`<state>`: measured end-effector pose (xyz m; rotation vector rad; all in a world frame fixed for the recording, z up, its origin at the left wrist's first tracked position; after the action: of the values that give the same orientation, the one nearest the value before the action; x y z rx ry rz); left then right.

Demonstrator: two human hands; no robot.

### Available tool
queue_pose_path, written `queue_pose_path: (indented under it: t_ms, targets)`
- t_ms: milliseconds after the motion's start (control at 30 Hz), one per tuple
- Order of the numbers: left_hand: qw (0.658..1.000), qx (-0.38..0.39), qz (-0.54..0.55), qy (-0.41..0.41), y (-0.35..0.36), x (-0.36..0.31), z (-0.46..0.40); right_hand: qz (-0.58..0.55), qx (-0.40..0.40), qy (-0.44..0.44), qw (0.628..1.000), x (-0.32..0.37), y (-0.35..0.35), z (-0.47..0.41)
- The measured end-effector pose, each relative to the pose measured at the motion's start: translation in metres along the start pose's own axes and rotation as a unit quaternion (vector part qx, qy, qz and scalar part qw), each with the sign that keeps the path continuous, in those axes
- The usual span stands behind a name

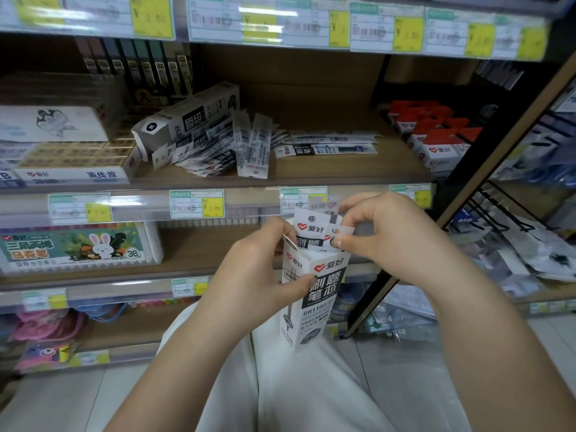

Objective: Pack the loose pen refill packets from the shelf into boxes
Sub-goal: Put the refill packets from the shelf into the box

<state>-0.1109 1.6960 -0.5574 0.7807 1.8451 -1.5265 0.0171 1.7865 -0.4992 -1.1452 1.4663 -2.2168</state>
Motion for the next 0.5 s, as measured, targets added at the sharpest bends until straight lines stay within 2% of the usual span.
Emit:
queue_pose_path:
  t_ms: [233,400,500]
  targets:
    - [1.000,-0.006,-0.004,0.010,0.000,-0.001,0.001,0.126,0.037,-0.006,0.991,0.011,0.000,-0.002]
    - [1.000,-0.008,-0.003,0.013,-0.002,0.000,0.002,0.069,-0.044,-0.020,0.996,0.014,0.000,0.003]
    - [1.000,-0.006,-0.002,0.014,-0.001,0.000,0.002,0.084,-0.020,-0.009,0.996,0.014,0.000,0.002]
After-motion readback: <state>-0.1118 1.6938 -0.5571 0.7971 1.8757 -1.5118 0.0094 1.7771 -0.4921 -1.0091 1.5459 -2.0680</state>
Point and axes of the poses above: each hand's wrist, its own z-axis away from the middle knuckle, its own y-axis out of the palm, x = y × z, the point moved 4 cm from there along -z, towards the middle knuckle, and after that the axes turned 12 degrees about x, right-handed, at the moved point
